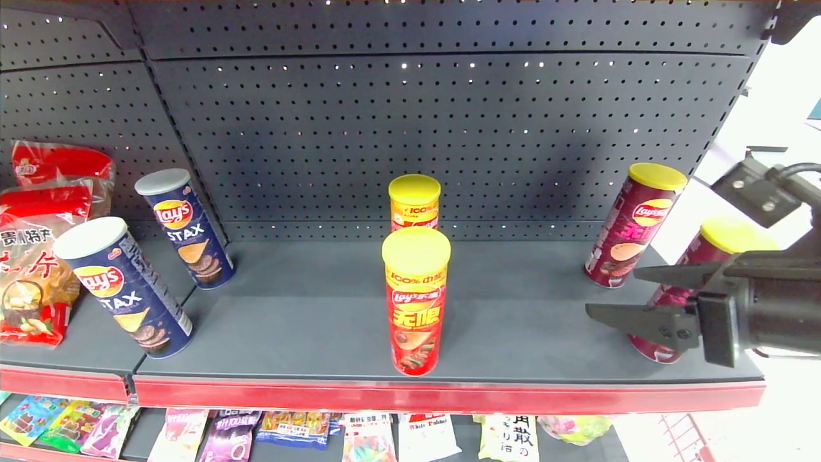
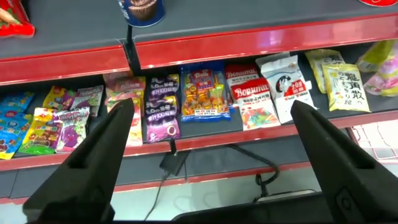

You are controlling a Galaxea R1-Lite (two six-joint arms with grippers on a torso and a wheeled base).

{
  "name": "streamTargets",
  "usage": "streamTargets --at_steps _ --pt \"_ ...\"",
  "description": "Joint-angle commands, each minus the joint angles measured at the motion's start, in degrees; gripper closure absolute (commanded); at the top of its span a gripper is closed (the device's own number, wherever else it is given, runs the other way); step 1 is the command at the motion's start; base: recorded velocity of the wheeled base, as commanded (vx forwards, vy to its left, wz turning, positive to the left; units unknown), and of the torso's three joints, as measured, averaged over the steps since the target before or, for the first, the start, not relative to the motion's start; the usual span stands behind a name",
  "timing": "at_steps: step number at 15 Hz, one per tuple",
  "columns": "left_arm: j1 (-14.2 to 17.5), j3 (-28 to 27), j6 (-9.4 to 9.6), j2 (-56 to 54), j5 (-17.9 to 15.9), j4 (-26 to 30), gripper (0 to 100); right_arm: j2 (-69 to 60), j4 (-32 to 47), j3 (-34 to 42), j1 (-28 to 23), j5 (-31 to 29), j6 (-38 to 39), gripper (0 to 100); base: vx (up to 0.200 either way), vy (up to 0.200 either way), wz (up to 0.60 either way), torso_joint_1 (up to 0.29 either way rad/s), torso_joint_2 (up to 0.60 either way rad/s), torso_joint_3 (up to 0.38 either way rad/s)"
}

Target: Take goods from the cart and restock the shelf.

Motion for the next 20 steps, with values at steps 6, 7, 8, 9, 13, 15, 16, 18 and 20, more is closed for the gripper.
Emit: streamTargets --at_steps 6,7,8,9,13,15,16,18,20 --pt "-0.01 -0.08 -0.07 0.33 0.36 -0.03 0 11.41 -6.05 0.80 5.46 -0.03 2.15 0 0.000 0.000 0.00 0.000 0.00 0.000" --pt "-0.01 0.00 -0.07 0.33 0.36 -0.03 0 12.03 -6.75 0.88 5.46 -0.11 2.15 0 0.000 0.000 0.00 0.000 0.00 0.000" --pt "-0.01 0.00 -0.07 0.33 0.28 -0.03 0 15.28 -8.95 0.71 5.19 -1.96 2.06 0 0.000 0.000 0.00 0.000 0.00 0.000" --pt "-0.01 0.00 -0.07 0.33 0.19 0.05 0 16.77 -9.13 0.44 5.19 -3.37 2.06 0 0.000 0.000 0.00 0.000 0.00 0.000" --pt "-0.01 0.00 0.01 0.33 0.36 0.05 0 21.34 -9.30 0.09 5.55 -4.51 2.06 0 0.000 0.000 0.00 0.000 0.00 0.000" --pt "-0.01 0.00 0.01 0.33 0.36 0.05 0 23.01 -9.30 -0.17 6.16 -6.00 2.06 0 0.000 0.000 0.00 0.000 0.00 0.000" --pt "-0.01 0.00 0.01 0.33 0.36 0.05 0 23.89 -9.30 -0.17 6.34 -6.62 2.06 0 0.000 0.000 0.00 0.000 0.00 0.000" --pt "0.08 0.00 0.01 0.33 0.36 0.05 0 26.53 -10.88 -0.87 6.42 -8.11 2.24 0 0.000 0.000 0.00 0.000 0.00 0.000" --pt "-0.01 0.00 0.01 0.33 0.36 0.05 0 28.90 -13.61 -1.23 6.51 -9.17 2.15 0 0.000 0.000 0.00 0.000 0.00 0.000"
